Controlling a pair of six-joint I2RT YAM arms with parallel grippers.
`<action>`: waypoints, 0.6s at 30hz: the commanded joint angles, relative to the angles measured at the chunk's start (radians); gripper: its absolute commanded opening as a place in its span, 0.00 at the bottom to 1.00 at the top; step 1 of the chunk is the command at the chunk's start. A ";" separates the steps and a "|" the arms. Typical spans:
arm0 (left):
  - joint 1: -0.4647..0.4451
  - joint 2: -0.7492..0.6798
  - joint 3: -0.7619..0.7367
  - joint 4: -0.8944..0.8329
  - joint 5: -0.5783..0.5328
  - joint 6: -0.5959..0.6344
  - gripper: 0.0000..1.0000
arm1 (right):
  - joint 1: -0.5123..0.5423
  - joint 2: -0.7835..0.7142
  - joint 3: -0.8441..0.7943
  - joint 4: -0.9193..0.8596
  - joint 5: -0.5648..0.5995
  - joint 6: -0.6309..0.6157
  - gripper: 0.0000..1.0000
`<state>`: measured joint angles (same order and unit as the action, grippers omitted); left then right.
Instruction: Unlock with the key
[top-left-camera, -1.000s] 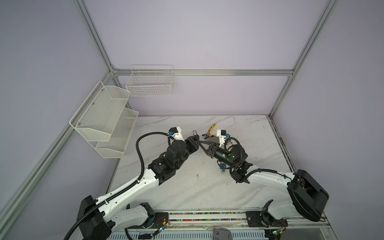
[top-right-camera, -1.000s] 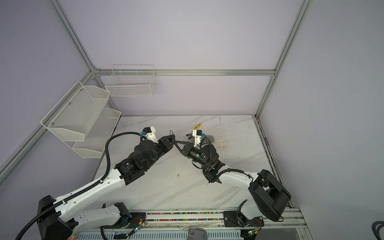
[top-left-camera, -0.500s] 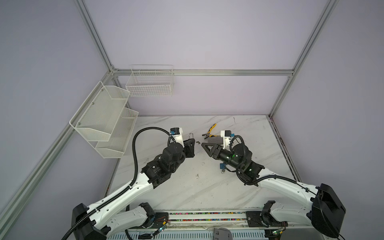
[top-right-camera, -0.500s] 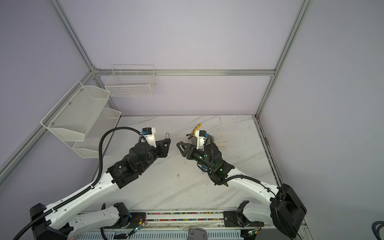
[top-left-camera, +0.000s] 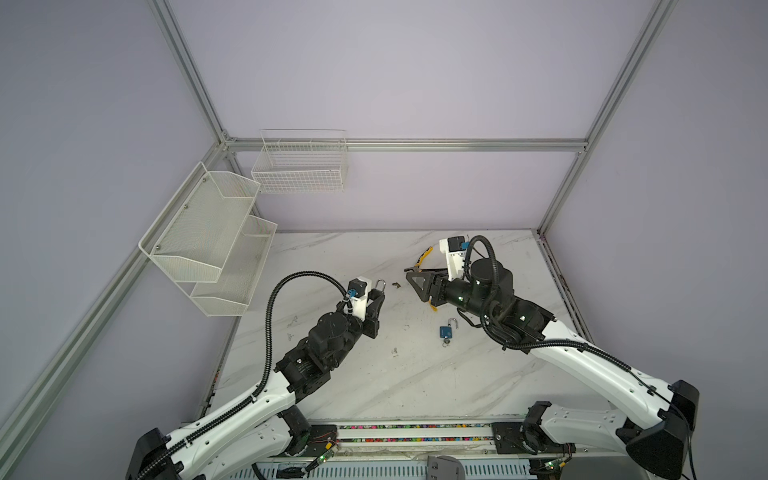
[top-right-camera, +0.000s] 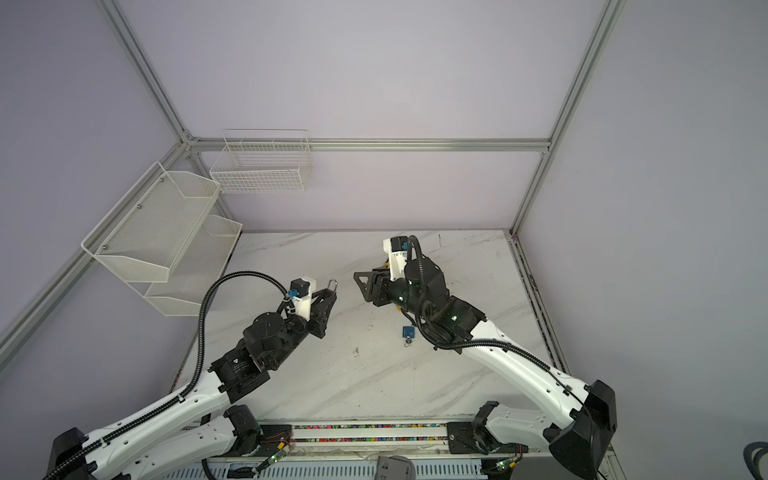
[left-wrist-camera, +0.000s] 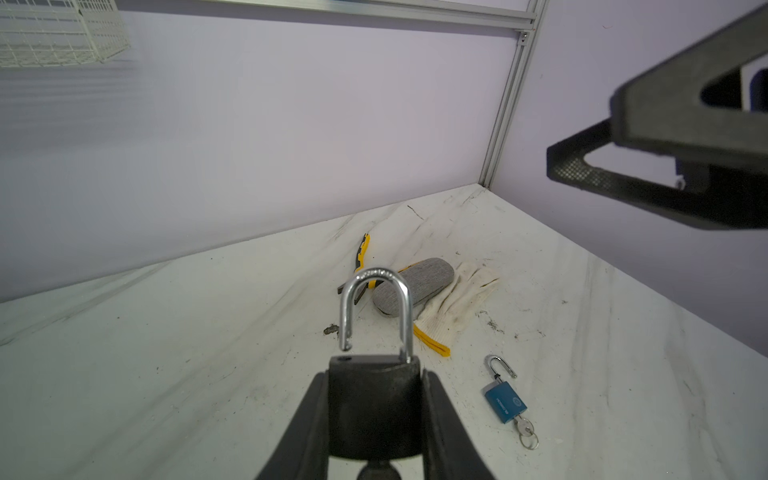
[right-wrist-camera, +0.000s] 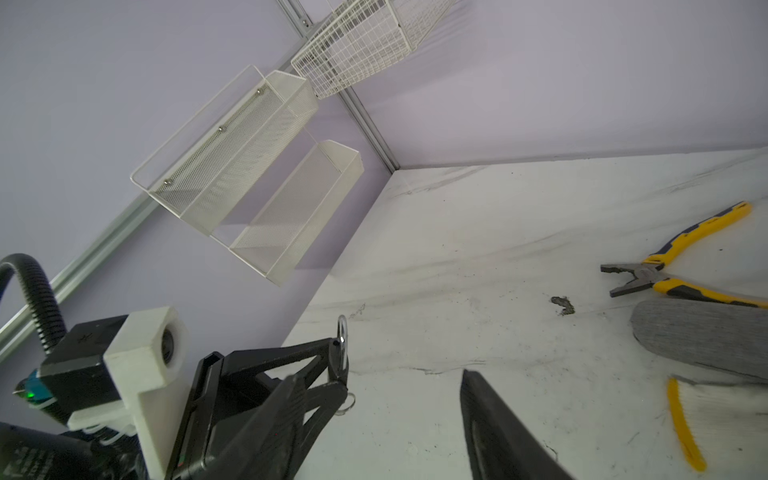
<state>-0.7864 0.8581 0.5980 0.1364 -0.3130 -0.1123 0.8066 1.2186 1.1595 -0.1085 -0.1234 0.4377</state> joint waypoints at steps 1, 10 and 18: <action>0.003 0.000 -0.057 0.196 0.014 0.111 0.00 | 0.003 0.060 0.093 -0.198 -0.007 -0.119 0.63; 0.003 0.020 -0.116 0.306 0.026 0.137 0.00 | 0.045 0.252 0.337 -0.353 0.026 -0.217 0.64; 0.003 0.029 -0.118 0.322 0.014 0.141 0.00 | 0.071 0.347 0.449 -0.402 0.033 -0.251 0.65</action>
<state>-0.7864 0.8917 0.5083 0.3645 -0.2916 0.0036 0.8650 1.5524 1.5631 -0.4591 -0.1081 0.2291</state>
